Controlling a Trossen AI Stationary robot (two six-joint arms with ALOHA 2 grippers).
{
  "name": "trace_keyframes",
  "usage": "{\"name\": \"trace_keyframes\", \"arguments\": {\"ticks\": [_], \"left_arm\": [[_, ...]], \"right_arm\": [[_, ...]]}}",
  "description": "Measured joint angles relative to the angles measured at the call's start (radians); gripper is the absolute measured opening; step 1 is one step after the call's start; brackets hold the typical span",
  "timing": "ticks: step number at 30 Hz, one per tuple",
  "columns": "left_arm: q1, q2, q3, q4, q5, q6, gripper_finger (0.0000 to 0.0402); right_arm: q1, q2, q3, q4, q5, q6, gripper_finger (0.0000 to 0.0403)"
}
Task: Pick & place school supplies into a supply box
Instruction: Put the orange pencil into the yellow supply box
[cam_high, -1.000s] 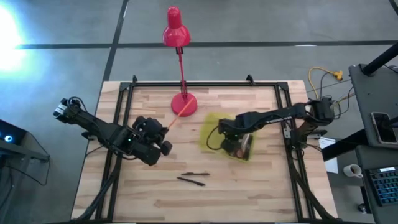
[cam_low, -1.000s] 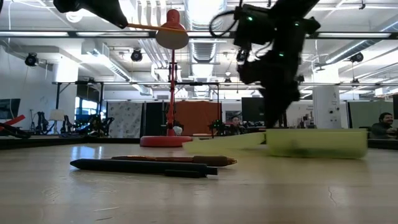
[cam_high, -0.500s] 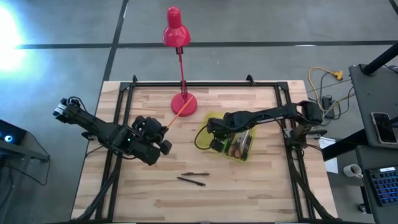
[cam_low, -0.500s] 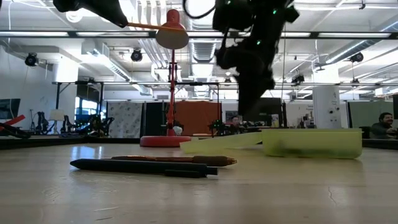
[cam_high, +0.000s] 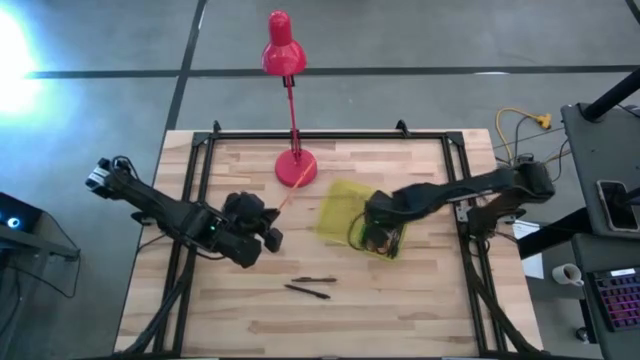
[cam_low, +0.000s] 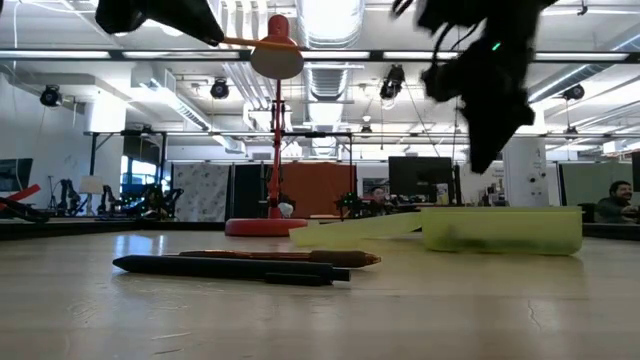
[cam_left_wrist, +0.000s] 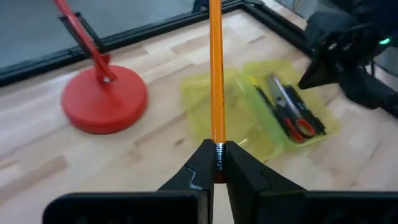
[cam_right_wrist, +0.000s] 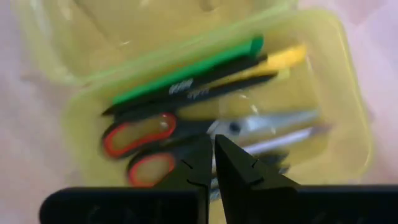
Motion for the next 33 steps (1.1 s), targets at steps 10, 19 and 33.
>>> {"name": "trace_keyframes", "arguments": {"ticks": [10,19,33], "left_arm": [[0.098,0.011,-0.227,0.697,0.198,0.213,0.0008],[0.207,0.199,-0.336,1.135,0.503,0.248,0.0008],[0.251,0.659,0.159,0.873,0.623,0.33,0.0009]], "right_arm": [[0.237,-0.338,-0.081,-0.071,0.248,0.527,0.0013],[0.29,-0.451,-0.063,-0.086,0.377,0.7,0.0013],[0.297,-0.398,-0.025,-0.181,0.304,0.733,0.0013]]}}
